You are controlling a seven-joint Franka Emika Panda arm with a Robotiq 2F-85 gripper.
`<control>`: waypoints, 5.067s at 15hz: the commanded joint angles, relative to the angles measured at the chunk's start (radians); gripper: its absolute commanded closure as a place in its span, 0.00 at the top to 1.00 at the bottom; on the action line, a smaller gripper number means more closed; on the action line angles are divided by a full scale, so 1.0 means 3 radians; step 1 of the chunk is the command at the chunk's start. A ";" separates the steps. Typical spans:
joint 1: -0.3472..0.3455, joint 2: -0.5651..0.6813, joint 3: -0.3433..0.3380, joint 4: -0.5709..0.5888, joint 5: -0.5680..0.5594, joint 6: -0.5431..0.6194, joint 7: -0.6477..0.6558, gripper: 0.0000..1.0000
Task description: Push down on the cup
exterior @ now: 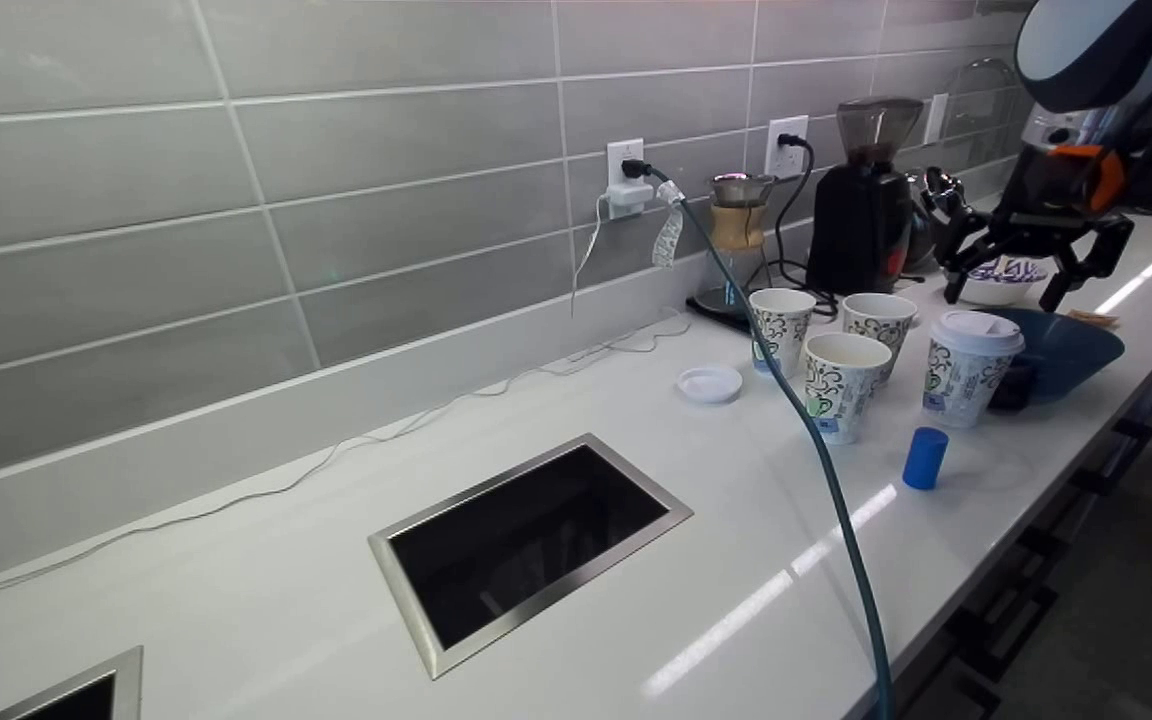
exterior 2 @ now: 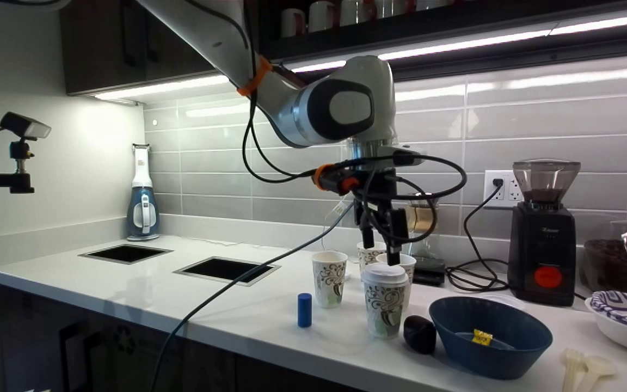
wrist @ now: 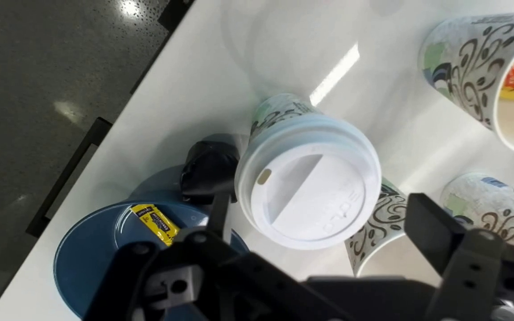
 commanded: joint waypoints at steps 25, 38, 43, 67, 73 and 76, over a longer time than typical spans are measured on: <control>0.0146 0.0411 -0.0072 0.0382 -0.0192 -0.0193 0.0243 1.00; 0.0113 0.0415 -0.0084 0.0473 -0.0129 -0.0358 0.0231 0.86; 0.0109 0.0434 -0.0084 0.0488 -0.0124 -0.0353 0.0226 0.91; 0.0108 0.0591 -0.0082 0.0571 -0.0099 -0.0344 0.0216 0.90; 0.0113 0.0625 -0.0085 0.0561 -0.0115 -0.0339 0.0223 0.87; 0.0117 0.0630 -0.0086 0.0560 -0.0124 -0.0342 0.0225 0.86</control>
